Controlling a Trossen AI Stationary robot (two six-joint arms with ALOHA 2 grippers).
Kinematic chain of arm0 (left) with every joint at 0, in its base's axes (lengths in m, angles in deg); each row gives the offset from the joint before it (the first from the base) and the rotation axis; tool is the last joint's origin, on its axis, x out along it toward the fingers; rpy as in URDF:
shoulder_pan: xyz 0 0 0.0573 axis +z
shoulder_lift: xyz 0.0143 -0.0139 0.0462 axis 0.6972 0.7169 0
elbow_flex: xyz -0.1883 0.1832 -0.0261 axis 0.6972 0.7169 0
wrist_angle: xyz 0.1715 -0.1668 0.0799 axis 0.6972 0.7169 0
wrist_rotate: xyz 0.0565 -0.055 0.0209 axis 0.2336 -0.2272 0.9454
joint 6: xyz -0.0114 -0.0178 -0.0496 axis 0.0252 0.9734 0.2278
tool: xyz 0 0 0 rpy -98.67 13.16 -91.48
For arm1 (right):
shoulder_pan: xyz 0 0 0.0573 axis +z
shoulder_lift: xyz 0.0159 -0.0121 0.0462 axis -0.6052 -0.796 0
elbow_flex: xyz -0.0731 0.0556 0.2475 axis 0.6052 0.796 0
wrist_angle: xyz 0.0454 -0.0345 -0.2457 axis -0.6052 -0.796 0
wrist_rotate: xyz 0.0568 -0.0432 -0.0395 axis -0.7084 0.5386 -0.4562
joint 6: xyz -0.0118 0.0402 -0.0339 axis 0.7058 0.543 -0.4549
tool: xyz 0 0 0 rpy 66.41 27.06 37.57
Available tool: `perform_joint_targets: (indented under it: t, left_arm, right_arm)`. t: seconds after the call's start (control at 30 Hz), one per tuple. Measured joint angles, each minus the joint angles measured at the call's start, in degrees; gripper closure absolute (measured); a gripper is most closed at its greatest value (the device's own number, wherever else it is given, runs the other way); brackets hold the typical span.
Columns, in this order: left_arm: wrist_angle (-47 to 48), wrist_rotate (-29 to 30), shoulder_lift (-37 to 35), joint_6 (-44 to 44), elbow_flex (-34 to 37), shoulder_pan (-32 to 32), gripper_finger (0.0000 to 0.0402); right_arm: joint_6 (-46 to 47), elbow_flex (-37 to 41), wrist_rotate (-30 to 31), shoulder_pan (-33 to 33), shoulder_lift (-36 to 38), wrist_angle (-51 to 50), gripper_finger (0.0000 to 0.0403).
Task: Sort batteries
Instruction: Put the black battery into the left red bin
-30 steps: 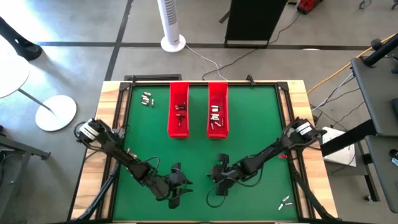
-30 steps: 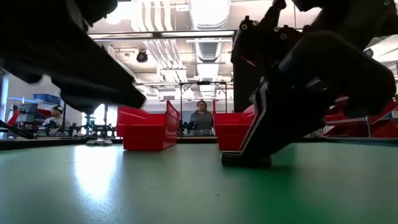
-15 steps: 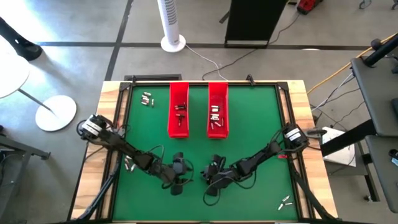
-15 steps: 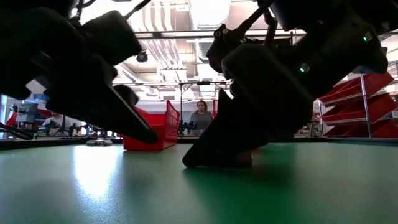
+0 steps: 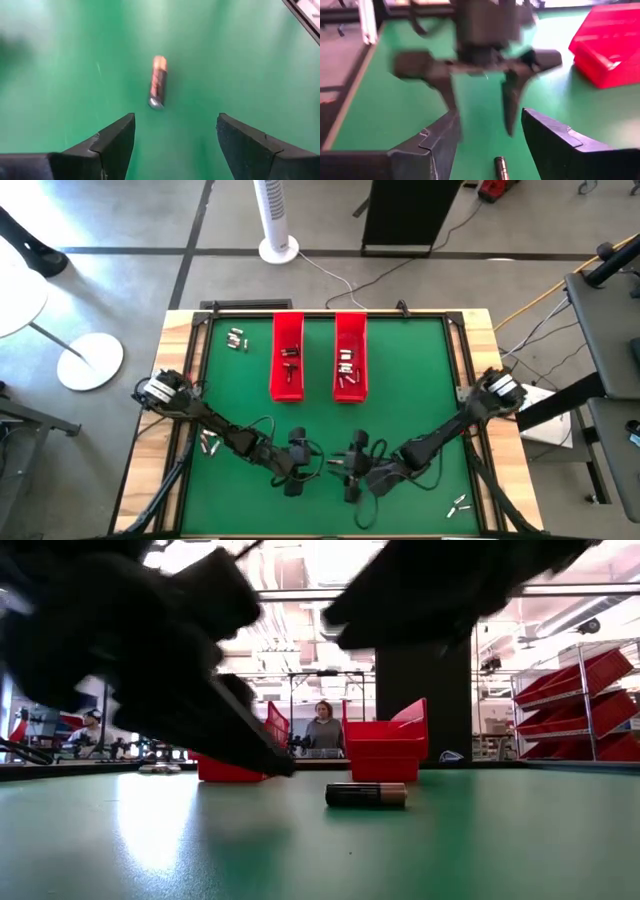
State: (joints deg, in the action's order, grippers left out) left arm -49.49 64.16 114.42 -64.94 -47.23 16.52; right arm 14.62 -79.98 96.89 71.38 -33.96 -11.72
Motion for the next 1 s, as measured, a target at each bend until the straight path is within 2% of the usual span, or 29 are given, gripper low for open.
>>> perform_joint_targets:
  t: [0.3, 0.6, 0.87, 1.0]
  left_arm:
    - [-2.3, -6.0, 8.3, -6.1, -6.7, 3.7, 0.0181]
    - [-4.1, -5.9, 18.4, -6.2, -14.2, 4.4, 0.0251]
    - [-5.6, -6.3, 18.7, -5.8, -12.9, 4.7, 0.0347]
    - [-5.6, -6.3, 18.7, -5.8, -12.8, 4.8, 0.0367]
  right_arm:
    - [2.7, 0.8, 14.1, 9.1, 1.4, 0.0, 0.0191]
    - [6.7, 0.7, 19.6, 14.8, 1.9, -1.4, 0.0192]
    - [6.7, 0.7, 20.9, 15.9, 2.6, -2.9, 0.0193]
    - [6.8, 0.7, 20.9, 15.9, 3.0, -3.0, 0.0193]
